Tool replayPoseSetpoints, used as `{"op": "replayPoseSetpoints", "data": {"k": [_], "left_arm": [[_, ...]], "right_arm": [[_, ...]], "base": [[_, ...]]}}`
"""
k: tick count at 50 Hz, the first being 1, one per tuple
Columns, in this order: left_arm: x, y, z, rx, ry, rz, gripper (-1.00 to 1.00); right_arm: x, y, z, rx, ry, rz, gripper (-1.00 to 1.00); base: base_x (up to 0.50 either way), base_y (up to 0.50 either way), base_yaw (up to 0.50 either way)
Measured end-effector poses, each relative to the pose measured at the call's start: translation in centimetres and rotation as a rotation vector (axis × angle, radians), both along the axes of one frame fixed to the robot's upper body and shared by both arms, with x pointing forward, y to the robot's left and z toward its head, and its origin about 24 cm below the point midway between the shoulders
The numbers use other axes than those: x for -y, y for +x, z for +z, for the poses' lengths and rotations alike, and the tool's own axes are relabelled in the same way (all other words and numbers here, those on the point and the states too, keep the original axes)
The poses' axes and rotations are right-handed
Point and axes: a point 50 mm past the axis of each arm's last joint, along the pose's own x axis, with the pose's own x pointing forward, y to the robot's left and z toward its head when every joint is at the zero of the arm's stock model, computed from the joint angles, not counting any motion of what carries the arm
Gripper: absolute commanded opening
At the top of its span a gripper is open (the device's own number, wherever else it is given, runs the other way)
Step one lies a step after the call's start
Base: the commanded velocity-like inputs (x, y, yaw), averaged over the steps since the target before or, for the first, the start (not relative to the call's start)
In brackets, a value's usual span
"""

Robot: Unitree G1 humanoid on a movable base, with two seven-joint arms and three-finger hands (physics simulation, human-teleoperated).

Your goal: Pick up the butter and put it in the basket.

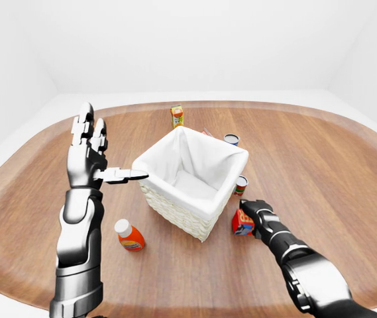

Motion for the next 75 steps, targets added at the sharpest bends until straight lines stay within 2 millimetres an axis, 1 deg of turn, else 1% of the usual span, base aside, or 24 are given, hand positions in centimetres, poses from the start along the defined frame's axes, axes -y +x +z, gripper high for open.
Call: {"op": "replayPoseSetpoints", "data": {"k": [11,21,27,39,51,63,75], "left_arm": [[-0.2,-0.1,0.1,0.006,-0.008,-0.003,1.00],[-0.3,-0.3,0.1,0.010,-0.012,-0.002,1.00],[-0.3,-0.3,0.2,0.012,-0.012,-0.002,1.00],[-0.4,-0.5,0.4,0.021,-0.014,0.000,1.00],[-0.5,-0.5,0.4,0.024,-0.016,0.002,1.00],[-0.6,-0.5,0.4,0.025,-0.020,0.004,1.00],[-0.8,-0.5,0.4,0.021,-0.028,0.007,1.00]], "right_arm": [[0.5,0.2,0.8,0.011,0.005,0.016,-1.00],[0.8,-0.1,2.4,0.007,-0.033,0.069,-1.00],[1.2,-0.4,4.4,0.011,-0.072,0.079,-1.00],[2.3,-0.7,9.2,0.068,-0.115,0.036,-1.00],[2.6,0.0,14.0,0.260,-0.108,0.017,-1.00],[2.1,1.2,17.7,0.390,-0.058,0.036,-1.00],[0.4,2.3,21.0,0.501,0.005,0.095,-1.00]], "base": [[0.00,0.00,0.00],[0.00,0.00,0.00],[0.00,0.00,0.00],[0.00,0.00,0.00],[0.00,0.00,0.00],[0.00,0.00,0.00],[0.00,0.00,0.00]]}}
